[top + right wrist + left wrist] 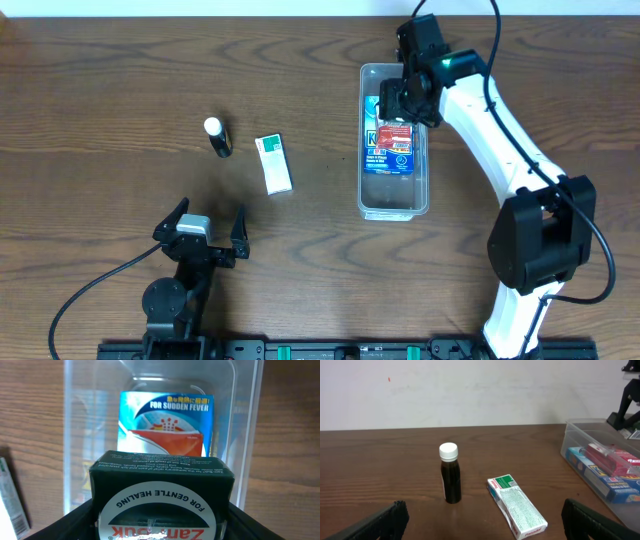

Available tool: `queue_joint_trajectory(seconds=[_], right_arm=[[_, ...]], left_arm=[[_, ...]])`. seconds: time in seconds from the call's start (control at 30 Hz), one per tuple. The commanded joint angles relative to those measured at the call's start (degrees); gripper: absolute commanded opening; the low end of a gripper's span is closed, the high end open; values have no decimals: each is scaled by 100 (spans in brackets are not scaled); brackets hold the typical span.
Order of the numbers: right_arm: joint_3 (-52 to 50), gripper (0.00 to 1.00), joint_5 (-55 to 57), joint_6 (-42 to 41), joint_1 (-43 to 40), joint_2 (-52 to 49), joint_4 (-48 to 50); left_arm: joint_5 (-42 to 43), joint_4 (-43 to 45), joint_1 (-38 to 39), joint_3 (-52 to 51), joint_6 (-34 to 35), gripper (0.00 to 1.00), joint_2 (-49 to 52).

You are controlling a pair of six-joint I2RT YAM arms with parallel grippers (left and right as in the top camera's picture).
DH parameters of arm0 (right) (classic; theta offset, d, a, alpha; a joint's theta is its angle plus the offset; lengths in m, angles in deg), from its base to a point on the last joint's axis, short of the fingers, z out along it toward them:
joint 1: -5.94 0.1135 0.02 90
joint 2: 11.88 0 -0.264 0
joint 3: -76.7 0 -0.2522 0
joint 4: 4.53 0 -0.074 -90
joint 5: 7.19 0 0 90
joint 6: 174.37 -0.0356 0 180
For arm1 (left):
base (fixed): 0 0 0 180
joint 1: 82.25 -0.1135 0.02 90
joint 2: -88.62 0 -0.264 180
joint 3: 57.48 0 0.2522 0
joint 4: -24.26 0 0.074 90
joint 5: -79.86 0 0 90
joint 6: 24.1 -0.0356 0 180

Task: Pack container
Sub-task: 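Carry the Zam-Buk tin into the container and release it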

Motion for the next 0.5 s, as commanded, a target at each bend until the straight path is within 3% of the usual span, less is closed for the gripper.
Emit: queue_joint_trajectory(seconds=[0.0, 0.47], right_arm=[[-223, 68, 125, -133, 55, -42, 127], [-461, 70, 122, -133, 76, -44, 588]], left_arm=[[83, -186, -33, -101, -79, 98, -9], [83, -186, -33, -101, -79, 98, -9]])
